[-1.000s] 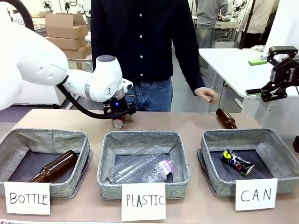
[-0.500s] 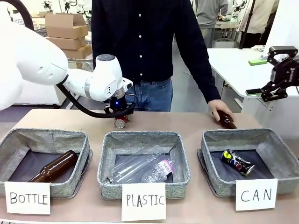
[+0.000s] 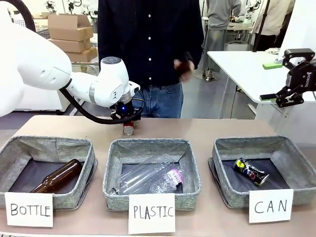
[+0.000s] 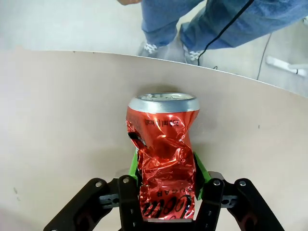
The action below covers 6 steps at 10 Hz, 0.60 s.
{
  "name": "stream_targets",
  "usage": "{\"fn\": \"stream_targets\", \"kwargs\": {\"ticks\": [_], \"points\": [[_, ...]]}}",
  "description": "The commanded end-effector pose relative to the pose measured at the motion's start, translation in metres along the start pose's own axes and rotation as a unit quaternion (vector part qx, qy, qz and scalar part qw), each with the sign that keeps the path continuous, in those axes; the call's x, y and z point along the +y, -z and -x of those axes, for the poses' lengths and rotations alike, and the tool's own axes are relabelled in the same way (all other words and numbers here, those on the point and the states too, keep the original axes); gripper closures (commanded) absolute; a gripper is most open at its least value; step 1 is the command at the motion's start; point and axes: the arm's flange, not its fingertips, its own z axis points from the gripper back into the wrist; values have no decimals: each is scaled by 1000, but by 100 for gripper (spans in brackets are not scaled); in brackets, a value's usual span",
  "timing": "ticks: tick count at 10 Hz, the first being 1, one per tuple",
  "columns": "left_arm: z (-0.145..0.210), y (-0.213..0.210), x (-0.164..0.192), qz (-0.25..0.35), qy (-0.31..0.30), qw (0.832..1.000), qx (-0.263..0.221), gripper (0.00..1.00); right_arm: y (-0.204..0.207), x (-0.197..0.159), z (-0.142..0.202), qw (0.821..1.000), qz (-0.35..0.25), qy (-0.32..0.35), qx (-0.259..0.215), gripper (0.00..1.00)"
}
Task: Sort the can waste into the basket.
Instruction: Pick up the can waste from the table and place it in the right Fabric basket.
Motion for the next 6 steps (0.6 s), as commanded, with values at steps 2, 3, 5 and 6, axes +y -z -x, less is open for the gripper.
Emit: {"fn": "stream_targets", "kwargs": {"ticks": [2,3,5,6], "points": [[8,-12,8,-2,-11,1000,-11,100,-2,2,-1,1000,2,-9,5,0],[13,-36,19,23,0,1000,-9,100,-2,2,-1,1000,2,-9,5,0],[48,-133,65,103,65,992,-9,100,-2,2,-1,1000,2,-9,5,0],[73,-183,98,144,115,983,-3,100,-2,2,-1,1000,2,-9,5,0]]}}
